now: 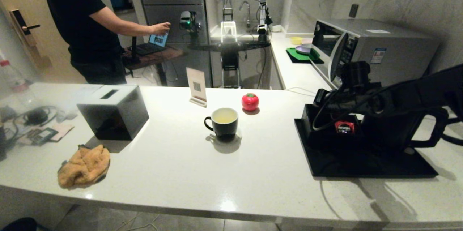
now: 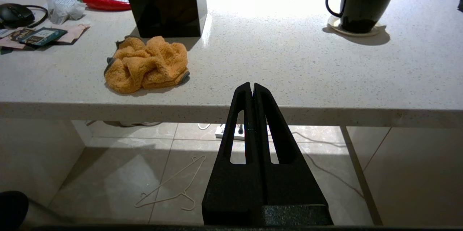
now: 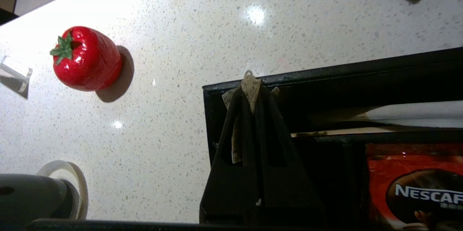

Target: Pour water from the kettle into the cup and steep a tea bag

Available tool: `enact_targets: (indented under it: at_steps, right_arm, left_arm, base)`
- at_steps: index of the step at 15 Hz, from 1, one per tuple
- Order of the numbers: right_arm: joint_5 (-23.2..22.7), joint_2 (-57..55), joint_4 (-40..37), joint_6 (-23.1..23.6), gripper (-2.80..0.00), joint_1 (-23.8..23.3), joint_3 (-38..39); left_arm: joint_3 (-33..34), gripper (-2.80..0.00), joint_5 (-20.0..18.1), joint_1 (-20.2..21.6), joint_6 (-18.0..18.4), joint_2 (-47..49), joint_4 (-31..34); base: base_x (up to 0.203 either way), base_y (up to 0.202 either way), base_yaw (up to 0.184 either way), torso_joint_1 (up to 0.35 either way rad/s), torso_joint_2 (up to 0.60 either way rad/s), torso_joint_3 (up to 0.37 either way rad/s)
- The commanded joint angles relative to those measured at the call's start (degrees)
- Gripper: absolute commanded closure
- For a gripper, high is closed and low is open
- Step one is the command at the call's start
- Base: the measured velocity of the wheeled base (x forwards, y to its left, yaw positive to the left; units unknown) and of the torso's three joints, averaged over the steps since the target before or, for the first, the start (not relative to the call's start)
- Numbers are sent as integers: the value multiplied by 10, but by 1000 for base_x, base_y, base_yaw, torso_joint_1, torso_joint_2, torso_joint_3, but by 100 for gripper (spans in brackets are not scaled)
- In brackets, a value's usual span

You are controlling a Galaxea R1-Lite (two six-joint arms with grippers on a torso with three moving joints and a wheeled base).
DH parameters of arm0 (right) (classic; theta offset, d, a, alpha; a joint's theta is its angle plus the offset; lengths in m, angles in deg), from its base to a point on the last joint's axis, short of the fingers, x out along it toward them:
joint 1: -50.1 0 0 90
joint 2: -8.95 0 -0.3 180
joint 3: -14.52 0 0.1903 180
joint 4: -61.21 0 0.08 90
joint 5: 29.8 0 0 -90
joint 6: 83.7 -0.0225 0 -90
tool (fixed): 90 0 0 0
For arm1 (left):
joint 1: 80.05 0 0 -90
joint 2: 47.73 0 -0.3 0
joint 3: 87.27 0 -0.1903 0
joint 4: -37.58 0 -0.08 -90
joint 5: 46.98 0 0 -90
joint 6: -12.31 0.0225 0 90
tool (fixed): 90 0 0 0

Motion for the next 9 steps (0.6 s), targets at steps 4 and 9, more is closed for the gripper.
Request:
enact_targets:
  at_steps: [4, 9]
  right_arm:
    - [2, 27, -1, -1, 0, 3, 1]
    - [18, 54, -2, 0, 0, 9, 6]
  left_arm:
    - [0, 0, 0, 0, 0, 0, 0]
    - [0, 0, 0, 0, 0, 0, 1]
  base:
    - [0, 0, 0, 0, 0, 0]
    - [0, 0, 0, 0, 0, 0]
